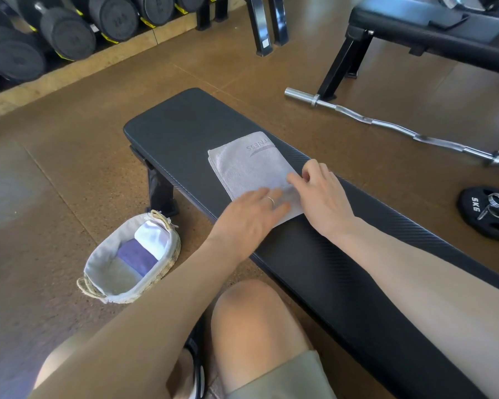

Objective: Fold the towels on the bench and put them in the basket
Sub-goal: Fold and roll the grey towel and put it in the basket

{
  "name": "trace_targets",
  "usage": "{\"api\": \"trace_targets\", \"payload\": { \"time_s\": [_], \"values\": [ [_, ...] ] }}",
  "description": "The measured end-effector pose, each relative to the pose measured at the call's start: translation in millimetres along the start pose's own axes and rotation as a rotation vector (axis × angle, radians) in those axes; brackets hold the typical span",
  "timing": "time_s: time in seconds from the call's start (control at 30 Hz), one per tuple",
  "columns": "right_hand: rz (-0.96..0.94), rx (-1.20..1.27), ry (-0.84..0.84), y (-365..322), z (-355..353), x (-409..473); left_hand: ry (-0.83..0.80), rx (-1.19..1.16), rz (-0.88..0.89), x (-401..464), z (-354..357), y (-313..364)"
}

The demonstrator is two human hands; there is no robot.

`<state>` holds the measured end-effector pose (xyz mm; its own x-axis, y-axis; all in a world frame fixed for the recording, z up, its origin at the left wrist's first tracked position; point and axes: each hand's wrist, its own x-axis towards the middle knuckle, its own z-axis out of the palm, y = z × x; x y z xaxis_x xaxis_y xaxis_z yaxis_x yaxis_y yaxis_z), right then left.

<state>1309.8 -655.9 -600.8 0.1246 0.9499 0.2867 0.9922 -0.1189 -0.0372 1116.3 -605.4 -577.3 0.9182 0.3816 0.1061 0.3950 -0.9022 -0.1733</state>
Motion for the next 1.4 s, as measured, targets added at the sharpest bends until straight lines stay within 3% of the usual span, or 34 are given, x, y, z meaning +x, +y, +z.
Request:
{"api": "trace_targets", "payload": {
  "time_s": [0.07,0.17,0.37,0.53,0.9,1.07,1.23,1.4],
  "values": [
    [-0.095,-0.068,0.046,-1,-1,2,0.024,-0.015,0.030,1,4,-2],
    [-0.212,-0.102,0.049,3,-1,5,-0.073,-0.117,-0.062,-1,3,-8],
    [-0.287,0.093,-0.038,19,-3,3,-0.192,-0.102,-0.056,-6,3,-15],
    [-0.302,0.171,-0.155,31,-15,-3,-0.127,-0.202,-0.118,-9,2,-4],
    [-0.197,0.294,-0.395,33,-31,20,-0.019,0.013,-0.092,-3,-6,6],
    [-0.174,0.342,-0.468,34,-34,34,-0.051,-0.011,-0.194,-3,-9,4],
    [0.033,0.426,-0.579,34,-43,48,-0.104,-0.230,-0.237,-7,-15,-18],
    [0.213,0.609,-0.580,33,-46,52,-0.018,-0.777,-0.481,-12,-6,-50]
  ]
}}
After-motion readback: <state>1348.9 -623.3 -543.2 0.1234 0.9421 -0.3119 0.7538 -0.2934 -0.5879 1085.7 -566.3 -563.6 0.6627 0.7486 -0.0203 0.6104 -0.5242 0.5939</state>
